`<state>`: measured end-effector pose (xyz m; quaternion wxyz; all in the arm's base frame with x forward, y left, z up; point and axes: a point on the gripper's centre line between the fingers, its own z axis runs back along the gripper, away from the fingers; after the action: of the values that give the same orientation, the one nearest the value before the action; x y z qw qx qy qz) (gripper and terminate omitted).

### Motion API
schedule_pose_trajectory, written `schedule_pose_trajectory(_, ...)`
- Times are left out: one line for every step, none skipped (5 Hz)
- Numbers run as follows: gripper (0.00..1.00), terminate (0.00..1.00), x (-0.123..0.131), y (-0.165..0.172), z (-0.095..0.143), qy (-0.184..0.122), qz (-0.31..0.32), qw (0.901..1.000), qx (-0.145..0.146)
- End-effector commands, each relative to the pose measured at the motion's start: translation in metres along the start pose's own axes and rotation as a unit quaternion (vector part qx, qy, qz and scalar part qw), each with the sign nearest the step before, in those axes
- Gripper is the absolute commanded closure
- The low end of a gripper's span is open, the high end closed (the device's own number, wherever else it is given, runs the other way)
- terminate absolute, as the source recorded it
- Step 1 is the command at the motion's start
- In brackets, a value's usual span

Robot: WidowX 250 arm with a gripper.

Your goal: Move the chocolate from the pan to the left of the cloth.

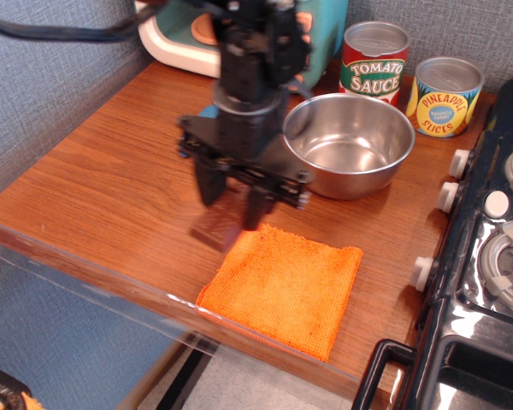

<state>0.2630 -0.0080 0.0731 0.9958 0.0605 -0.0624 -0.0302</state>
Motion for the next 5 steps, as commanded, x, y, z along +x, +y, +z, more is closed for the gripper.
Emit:
schedule_pose_trajectory(1.0, 0.0, 0.004, 0.043, 0.002, -0.012, 0.042, 0.999, 0.009)
schedule_pose_trajectory(1.0, 0.0, 0.005, 0.061, -0.013, 0.006, 0.07, 0.9974, 0.014)
schedule_pose_trajectory(1.0, 0.0, 0.001, 0.068, -0.026, 0.035, 0.086, 0.9956, 0.015)
schedule_pose_trajectory(0.0, 0.0, 0.001, 0.069, -0.028, 0.042, 0.085, 0.9953, 0.016)
schedule_pose_trajectory(0.0, 0.0, 0.0, 0.071, -0.028, 0.051, 0.092, 0.9943, 0.017)
